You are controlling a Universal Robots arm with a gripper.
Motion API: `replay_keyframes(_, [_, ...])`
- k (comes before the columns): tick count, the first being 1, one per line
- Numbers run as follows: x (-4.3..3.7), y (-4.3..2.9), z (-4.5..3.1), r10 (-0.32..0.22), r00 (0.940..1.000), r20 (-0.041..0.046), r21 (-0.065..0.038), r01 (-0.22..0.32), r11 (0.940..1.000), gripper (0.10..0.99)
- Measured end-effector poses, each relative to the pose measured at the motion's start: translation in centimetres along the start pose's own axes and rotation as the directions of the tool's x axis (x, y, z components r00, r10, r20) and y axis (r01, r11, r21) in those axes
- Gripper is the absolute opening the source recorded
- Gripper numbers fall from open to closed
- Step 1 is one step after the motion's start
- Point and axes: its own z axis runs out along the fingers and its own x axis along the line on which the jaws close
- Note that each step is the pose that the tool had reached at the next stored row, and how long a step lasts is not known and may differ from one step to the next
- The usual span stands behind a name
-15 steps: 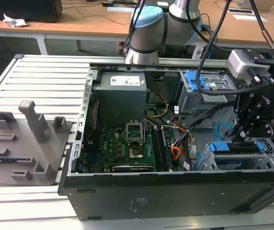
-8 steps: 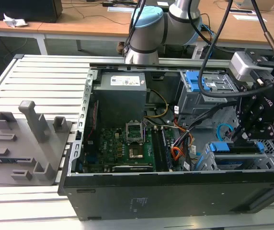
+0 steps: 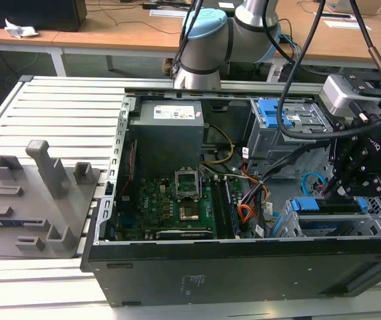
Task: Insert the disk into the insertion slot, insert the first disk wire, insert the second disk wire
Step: 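Insert the second disk wire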
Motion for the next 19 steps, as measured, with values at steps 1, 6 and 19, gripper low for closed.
replay_keyframes(1, [0.05,-0.03,0.04,0.000,1.0000,0.0000,0.000,0.000,1.0000,0.161])
replay_keyframes(6, [0.26,-0.11,0.54,0.000,1.0000,-0.0011,0.000,0.000,1.0000,0.161])
replay_keyframes(19, [0.31,0.01,-1.97,0.000,1.0000,-0.0001,0.000,0.000,1.0000,0.235])
